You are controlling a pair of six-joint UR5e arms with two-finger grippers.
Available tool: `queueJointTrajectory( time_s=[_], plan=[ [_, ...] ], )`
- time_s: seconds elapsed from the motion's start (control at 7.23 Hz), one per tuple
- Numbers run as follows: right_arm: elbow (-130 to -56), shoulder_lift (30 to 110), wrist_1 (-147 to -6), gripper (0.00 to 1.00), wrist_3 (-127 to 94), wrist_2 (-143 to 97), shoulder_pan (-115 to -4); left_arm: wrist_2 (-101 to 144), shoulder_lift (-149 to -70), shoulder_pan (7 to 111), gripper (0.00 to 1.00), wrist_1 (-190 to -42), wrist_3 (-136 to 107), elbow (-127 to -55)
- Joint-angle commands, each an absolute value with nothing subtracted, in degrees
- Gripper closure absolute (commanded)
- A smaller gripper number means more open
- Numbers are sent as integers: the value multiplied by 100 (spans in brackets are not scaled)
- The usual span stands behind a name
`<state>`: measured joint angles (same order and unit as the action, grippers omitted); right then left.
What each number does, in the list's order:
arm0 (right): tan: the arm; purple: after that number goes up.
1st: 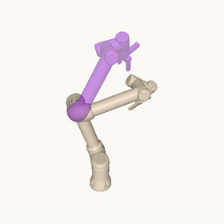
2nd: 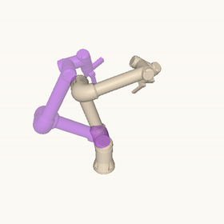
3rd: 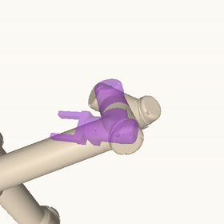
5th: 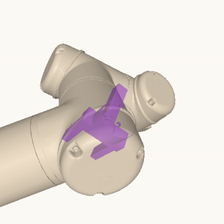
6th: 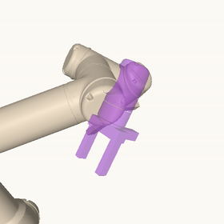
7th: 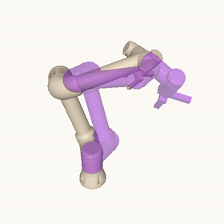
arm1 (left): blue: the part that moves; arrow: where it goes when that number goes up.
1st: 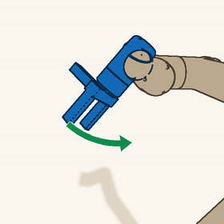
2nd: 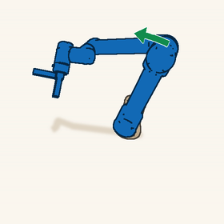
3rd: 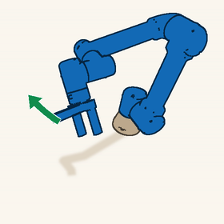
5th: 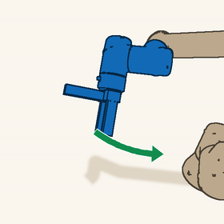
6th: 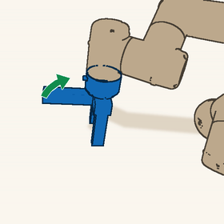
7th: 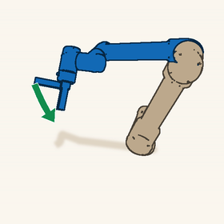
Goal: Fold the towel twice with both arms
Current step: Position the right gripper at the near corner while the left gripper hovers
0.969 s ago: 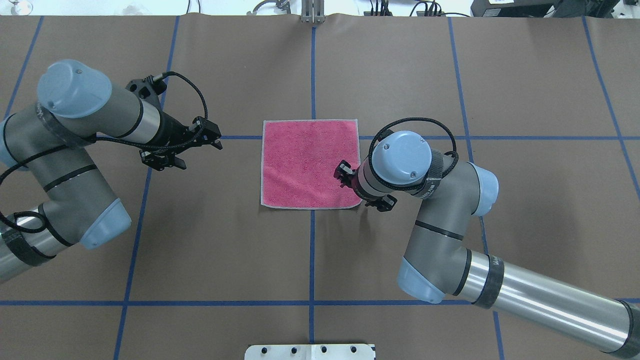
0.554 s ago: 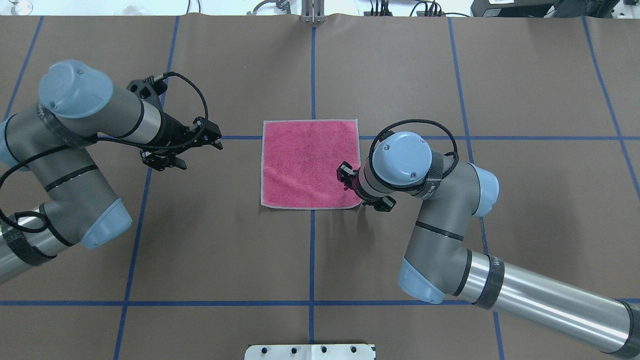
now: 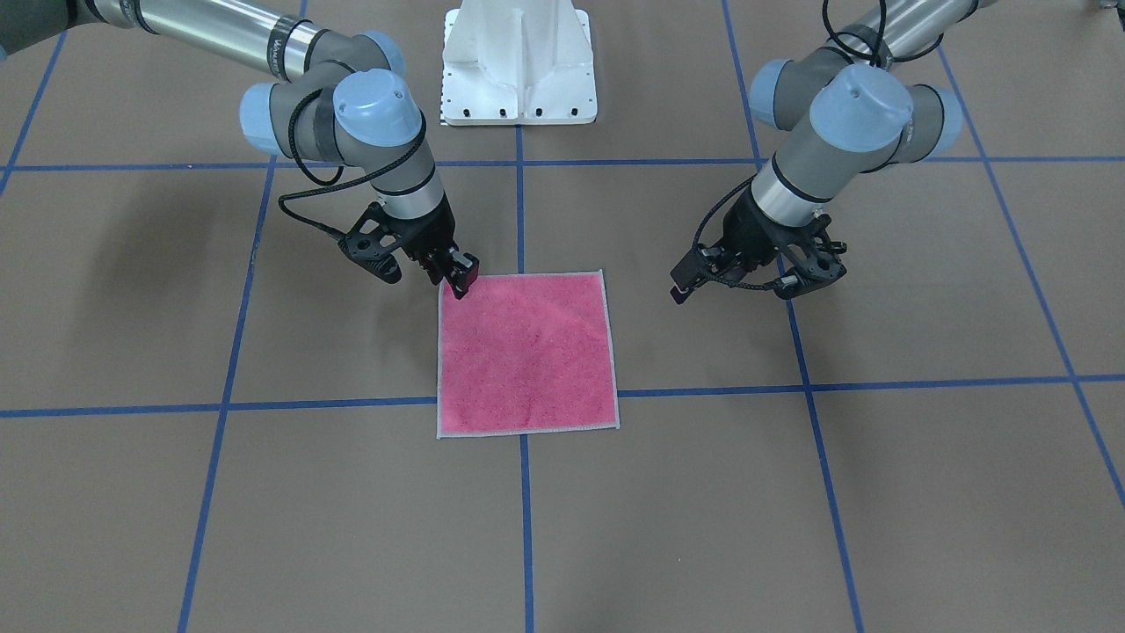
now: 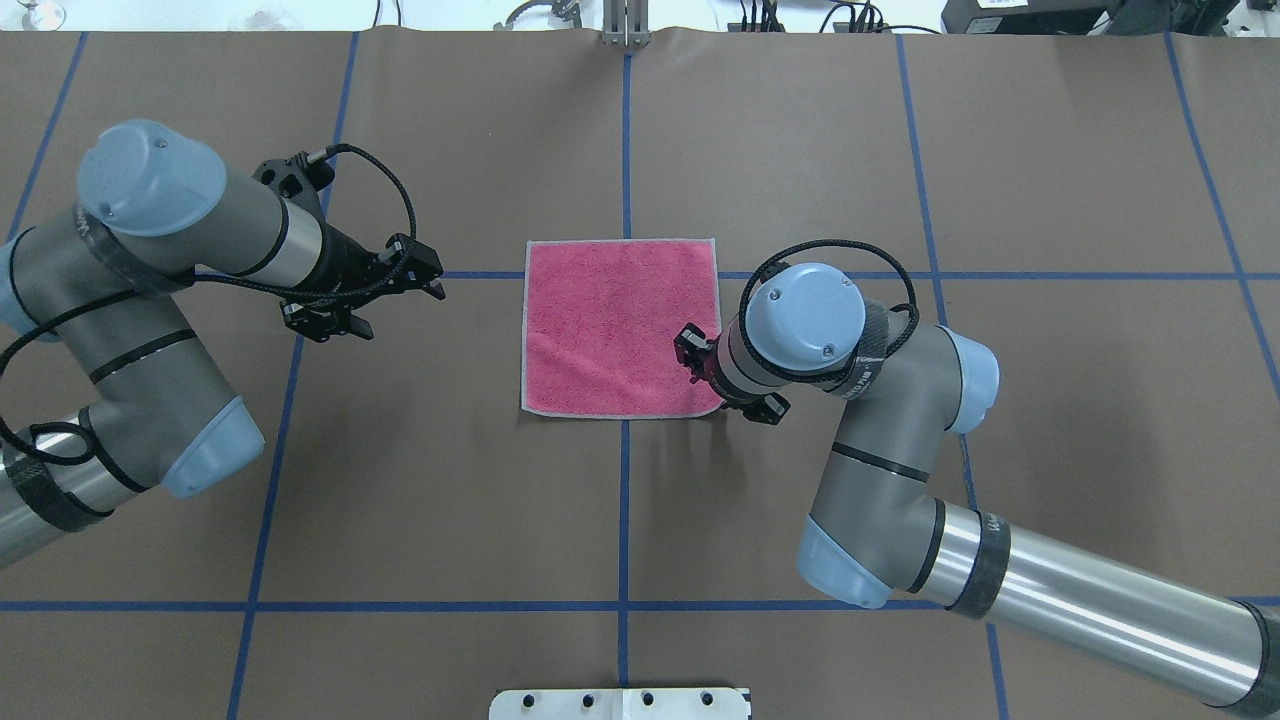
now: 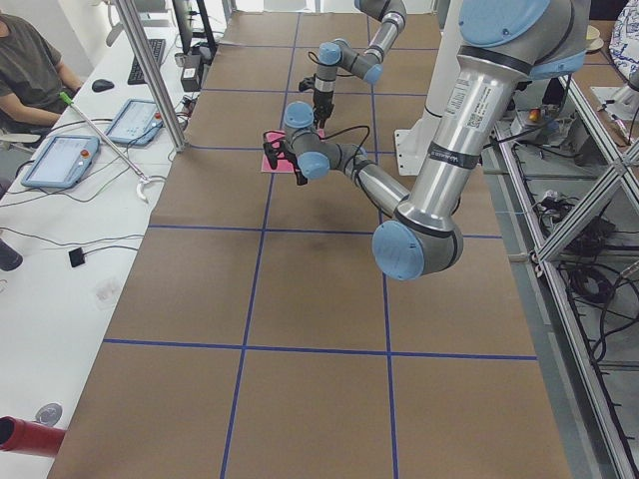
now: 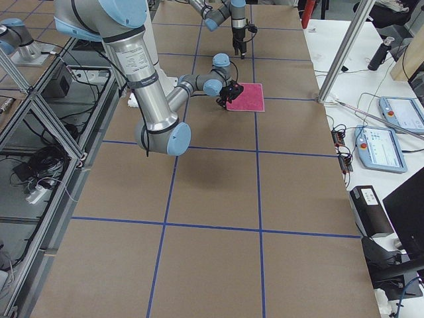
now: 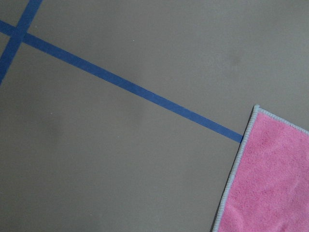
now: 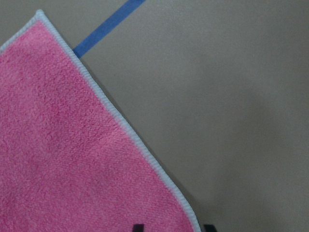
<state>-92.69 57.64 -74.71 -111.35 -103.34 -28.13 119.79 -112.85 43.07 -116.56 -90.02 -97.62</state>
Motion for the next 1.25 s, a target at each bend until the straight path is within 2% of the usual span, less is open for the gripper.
queueJointTrajectory(
  time_s=[0.0,0.42,1.11],
  plan=[
    [-9290,5740,-7462,49,-11336,-10345,-2743,11988,-11311,4307,0,-11680,-9322,-9791],
    [-9281,5766,-7471,56,-11364,-10336,-2716,11988,-11347,4307,0,-11681,-9351,-9756],
    [-9290,5836,-7532,60,-11338,-10310,-2725,11988,-11364,4307,0,-11681,-9352,-9747]
  ],
)
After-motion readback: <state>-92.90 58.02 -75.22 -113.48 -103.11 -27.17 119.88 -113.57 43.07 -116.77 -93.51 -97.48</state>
